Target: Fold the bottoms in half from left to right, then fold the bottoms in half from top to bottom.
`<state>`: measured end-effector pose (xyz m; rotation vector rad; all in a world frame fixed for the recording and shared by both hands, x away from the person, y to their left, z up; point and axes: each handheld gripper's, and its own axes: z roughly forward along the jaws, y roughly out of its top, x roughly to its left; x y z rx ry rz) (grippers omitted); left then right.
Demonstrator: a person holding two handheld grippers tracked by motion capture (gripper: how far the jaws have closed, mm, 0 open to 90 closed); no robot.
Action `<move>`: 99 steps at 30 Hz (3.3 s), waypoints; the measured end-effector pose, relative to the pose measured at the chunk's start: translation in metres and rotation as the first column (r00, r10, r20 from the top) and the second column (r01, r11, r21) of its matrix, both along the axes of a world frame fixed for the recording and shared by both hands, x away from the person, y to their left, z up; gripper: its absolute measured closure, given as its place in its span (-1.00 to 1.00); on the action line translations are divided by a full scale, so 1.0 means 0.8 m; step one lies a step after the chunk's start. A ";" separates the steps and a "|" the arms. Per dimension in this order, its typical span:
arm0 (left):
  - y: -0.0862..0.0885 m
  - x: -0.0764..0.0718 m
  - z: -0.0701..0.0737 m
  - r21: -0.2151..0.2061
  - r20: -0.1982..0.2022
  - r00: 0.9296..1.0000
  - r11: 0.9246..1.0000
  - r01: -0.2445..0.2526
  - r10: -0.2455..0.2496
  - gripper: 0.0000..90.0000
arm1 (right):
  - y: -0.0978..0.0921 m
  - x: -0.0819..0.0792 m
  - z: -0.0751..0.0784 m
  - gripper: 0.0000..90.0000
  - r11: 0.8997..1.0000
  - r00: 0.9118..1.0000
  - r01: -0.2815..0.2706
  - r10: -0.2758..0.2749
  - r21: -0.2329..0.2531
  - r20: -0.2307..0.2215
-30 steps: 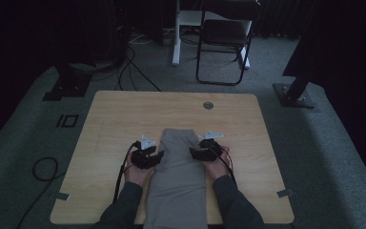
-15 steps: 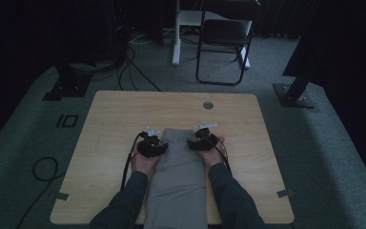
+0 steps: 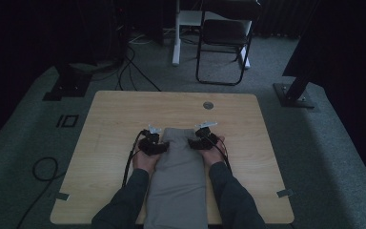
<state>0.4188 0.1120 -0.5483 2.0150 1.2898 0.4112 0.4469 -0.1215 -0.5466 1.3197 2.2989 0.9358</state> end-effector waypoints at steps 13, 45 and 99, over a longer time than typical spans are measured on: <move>-0.004 0.007 0.000 0.021 0.003 1.000 1.000 0.008 -0.008 0.04 | -0.002 0.001 -0.001 -0.08 1.000 1.000 -0.009 0.009 -0.005 0.010; -0.022 0.018 0.003 0.057 0.002 1.000 0.998 0.014 -0.014 0.40 | -0.003 0.005 0.001 0.27 1.000 1.000 0.013 -0.013 -0.013 0.011; 0.007 -0.139 0.110 -0.031 0.180 0.964 0.978 0.205 -0.197 0.88 | -0.036 -0.131 0.100 0.92 0.969 0.953 -0.230 0.207 0.087 0.219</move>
